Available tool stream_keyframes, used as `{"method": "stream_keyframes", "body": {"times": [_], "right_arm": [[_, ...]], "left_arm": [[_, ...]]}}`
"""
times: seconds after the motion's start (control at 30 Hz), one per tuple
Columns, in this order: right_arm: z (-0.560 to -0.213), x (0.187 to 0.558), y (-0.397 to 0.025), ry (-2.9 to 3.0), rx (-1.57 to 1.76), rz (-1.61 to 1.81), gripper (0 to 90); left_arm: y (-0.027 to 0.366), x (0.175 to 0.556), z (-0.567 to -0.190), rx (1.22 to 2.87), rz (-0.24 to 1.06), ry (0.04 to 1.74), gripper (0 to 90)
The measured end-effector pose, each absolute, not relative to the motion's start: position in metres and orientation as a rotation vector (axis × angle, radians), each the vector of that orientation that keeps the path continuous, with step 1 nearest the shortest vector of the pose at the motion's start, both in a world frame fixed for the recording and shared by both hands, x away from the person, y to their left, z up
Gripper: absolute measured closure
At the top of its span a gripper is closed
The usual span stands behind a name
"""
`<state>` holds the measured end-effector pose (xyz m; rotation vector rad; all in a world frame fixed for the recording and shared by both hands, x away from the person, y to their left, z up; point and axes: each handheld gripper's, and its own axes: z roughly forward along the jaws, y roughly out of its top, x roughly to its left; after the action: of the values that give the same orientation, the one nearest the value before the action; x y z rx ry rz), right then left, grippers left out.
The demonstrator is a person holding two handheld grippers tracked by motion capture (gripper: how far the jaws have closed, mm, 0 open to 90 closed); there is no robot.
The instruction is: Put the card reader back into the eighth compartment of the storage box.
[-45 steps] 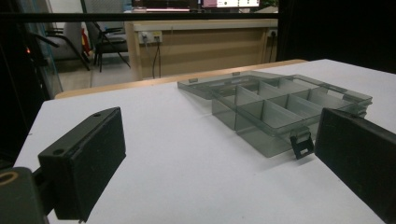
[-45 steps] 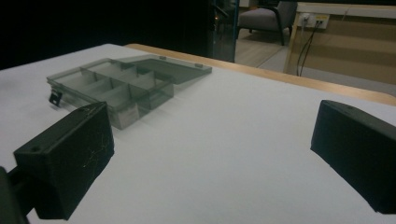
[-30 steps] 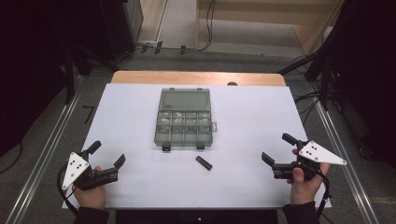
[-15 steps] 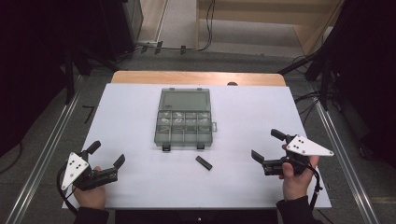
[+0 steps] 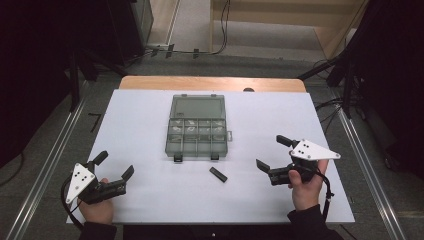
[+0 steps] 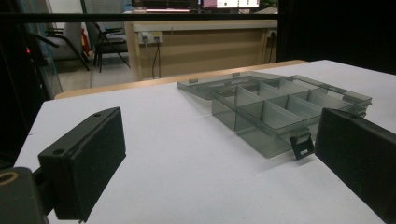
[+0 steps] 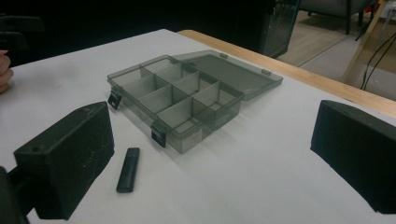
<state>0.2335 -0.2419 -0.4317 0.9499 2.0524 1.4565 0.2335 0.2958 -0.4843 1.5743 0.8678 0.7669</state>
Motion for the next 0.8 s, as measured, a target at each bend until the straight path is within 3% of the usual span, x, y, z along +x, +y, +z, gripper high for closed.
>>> {"method": "stream_keyframes", "body": {"times": [0.8], "right_arm": [[-0.422, 0.251, -0.204, 2.161, 0.879, 1.439, 0.0]], "left_arm": [[0.296, 0.233, -0.484, 1.573, 0.761, 0.866, 2.3]]}}
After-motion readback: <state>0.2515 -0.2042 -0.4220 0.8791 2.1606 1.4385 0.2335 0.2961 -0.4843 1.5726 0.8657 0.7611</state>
